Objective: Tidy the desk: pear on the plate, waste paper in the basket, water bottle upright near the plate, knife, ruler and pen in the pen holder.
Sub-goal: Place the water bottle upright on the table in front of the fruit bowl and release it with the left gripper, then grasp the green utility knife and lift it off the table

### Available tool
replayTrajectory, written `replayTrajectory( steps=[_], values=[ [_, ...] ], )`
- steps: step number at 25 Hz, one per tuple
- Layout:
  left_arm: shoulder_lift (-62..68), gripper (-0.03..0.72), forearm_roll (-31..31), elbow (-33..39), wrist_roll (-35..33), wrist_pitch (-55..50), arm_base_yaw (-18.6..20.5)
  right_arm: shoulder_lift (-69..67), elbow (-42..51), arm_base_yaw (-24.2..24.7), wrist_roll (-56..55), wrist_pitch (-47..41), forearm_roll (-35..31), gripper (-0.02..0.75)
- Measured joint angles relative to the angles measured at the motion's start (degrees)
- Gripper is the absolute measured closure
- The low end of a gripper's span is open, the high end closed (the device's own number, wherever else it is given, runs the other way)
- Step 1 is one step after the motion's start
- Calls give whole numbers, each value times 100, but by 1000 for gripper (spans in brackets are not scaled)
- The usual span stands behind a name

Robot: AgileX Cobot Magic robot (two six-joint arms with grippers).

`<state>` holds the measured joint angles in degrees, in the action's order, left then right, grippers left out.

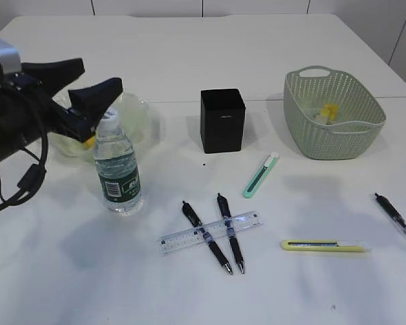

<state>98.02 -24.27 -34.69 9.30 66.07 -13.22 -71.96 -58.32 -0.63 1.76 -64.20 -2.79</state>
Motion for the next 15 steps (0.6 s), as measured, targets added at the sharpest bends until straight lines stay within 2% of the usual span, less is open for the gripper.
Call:
replayTrajectory(
  steps=[3, 6, 15],
  values=[
    [-293, 118, 276, 23, 0, -90, 76, 0, 0, 0, 0, 10, 0, 328],
    [-482, 119, 663, 23, -3, -264, 367, 0, 0, 0, 0, 10, 0, 328],
    [-872, 119, 1363, 23, 183, -1515, 1626, 0, 0, 0, 0, 10, 24, 328]
  ],
)
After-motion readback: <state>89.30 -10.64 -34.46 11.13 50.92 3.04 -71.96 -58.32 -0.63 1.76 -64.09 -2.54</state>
